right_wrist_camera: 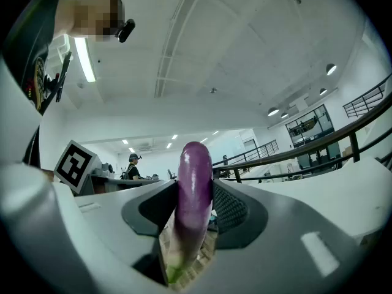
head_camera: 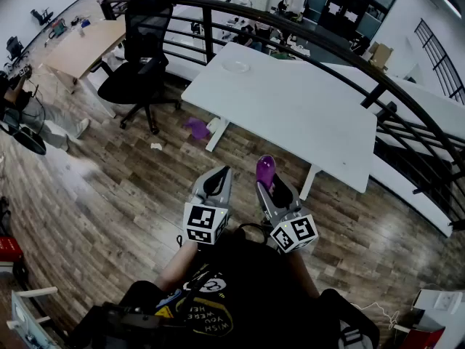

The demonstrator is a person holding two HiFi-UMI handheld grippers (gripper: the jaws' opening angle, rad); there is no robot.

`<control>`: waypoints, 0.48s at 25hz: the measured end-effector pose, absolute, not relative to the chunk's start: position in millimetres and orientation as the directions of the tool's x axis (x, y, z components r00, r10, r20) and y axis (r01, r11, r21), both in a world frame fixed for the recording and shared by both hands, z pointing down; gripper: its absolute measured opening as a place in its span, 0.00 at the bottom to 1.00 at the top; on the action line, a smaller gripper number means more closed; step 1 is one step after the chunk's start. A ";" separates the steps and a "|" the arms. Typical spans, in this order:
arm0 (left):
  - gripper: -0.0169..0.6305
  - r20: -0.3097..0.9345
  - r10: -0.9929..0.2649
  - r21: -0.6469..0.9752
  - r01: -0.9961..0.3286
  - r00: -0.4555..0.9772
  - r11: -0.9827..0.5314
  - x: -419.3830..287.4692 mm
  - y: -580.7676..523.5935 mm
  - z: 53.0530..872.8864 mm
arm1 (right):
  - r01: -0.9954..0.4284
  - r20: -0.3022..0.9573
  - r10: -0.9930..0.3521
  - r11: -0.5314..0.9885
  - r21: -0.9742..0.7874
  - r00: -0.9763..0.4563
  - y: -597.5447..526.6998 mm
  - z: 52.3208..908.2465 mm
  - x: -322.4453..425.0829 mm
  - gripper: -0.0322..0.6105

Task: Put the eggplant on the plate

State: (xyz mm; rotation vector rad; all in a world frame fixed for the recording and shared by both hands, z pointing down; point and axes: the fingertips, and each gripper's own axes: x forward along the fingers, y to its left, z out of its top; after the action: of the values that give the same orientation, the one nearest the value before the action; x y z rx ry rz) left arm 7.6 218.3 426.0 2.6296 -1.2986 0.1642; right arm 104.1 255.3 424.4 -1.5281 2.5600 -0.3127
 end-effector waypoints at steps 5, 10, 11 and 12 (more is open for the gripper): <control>0.03 0.173 -0.757 0.141 -0.777 0.630 -0.614 2.5 217.9 425.8 | -0.850 -0.008 -0.879 0.463 -0.251 -0.476 252.5 419.9 91.5 0.34; 0.03 0.178 -0.762 0.158 -0.782 0.623 -0.603 -10.5 213.8 427.7 | -0.854 0.015 -0.881 0.454 -0.254 -0.473 247.5 422.5 82.8 0.34; 0.03 0.179 -0.761 0.159 -0.782 0.623 -0.603 -13.0 213.2 428.4 | -0.856 0.019 -0.882 0.451 -0.255 -0.470 246.7 424.0 81.7 0.34; 0.03 0.180 -0.761 0.159 -0.782 0.624 -0.603 -15.0 212.9 429.2 | -0.857 0.021 -0.884 0.447 -0.256 -0.468 246.3 425.3 80.8 0.34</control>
State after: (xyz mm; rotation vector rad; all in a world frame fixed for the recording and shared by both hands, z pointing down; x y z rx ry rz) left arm -15.0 212.9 429.2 2.6258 -1.2664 0.1371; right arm 80.8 246.3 425.3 -1.5543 2.5730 -0.3509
